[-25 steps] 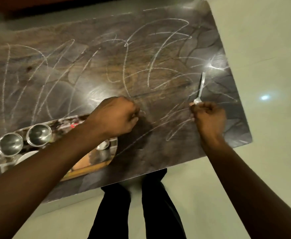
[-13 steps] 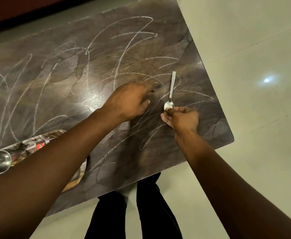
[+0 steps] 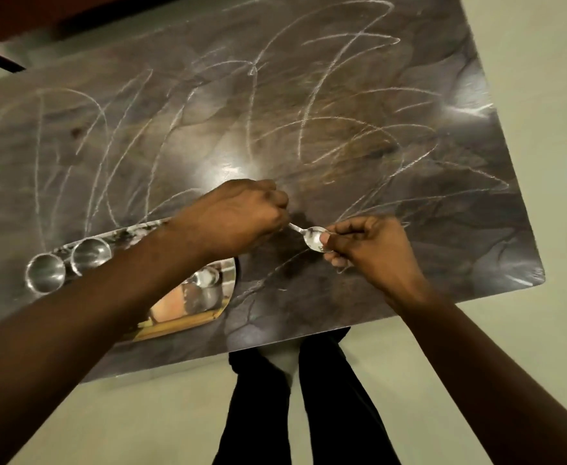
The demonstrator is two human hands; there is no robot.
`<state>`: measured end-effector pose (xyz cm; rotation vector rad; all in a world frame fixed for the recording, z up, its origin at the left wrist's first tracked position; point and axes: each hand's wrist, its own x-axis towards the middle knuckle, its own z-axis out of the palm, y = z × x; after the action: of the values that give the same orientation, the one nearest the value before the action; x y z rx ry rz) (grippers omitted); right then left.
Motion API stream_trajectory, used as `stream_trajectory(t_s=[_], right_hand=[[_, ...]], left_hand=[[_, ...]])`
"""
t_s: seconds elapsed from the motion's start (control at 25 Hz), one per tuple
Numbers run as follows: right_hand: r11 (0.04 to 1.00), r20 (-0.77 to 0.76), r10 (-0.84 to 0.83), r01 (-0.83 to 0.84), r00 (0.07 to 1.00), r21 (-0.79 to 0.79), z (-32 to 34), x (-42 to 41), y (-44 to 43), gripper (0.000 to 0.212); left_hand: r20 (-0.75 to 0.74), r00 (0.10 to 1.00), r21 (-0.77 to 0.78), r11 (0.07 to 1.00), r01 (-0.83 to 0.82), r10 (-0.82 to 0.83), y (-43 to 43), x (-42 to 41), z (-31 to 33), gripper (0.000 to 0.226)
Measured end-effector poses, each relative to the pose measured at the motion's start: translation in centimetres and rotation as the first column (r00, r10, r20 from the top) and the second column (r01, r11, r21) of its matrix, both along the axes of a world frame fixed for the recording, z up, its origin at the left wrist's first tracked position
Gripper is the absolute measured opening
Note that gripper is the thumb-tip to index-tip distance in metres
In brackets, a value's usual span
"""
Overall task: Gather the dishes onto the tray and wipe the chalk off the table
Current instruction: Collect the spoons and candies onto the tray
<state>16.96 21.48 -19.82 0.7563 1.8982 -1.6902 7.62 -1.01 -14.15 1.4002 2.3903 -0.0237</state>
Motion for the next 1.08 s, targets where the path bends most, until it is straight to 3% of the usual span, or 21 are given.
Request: stream_trajectory(t_s=[0.24,0.44,0.76,1.08], right_hand=[[0.948,0.107,0.312,-0.302,0.944,-0.096,1.1,1.6,-8.7,0.008],[0.910,0.085,0.403,-0.409,0.911,0.068,0.6,2.8,-13.3,0.008],[0.834,0.008,0.478,-0.457,0.878,0.307,0.0,4.1,-16.4,0.009],[0.710,-0.015,0.589,-0.509,0.808,0.487,-0.8,4.6,-18.0,0.007]], left_hand=[[0.059,0.962,-0.154,0.955,-0.255,0.267,-10.0,8.0,1.2,0.024],[0.045,0.898,-0.254,0.875,-0.413,0.437,-13.6,12.1,-0.3,0.025],[0.065,0.881,-0.126,0.880,-0.459,0.469,-16.1,13.1,-1.9,0.014],[0.060,0.882,-0.001,0.884,-0.468,0.468,-17.3,13.5,-3.0,0.024]])
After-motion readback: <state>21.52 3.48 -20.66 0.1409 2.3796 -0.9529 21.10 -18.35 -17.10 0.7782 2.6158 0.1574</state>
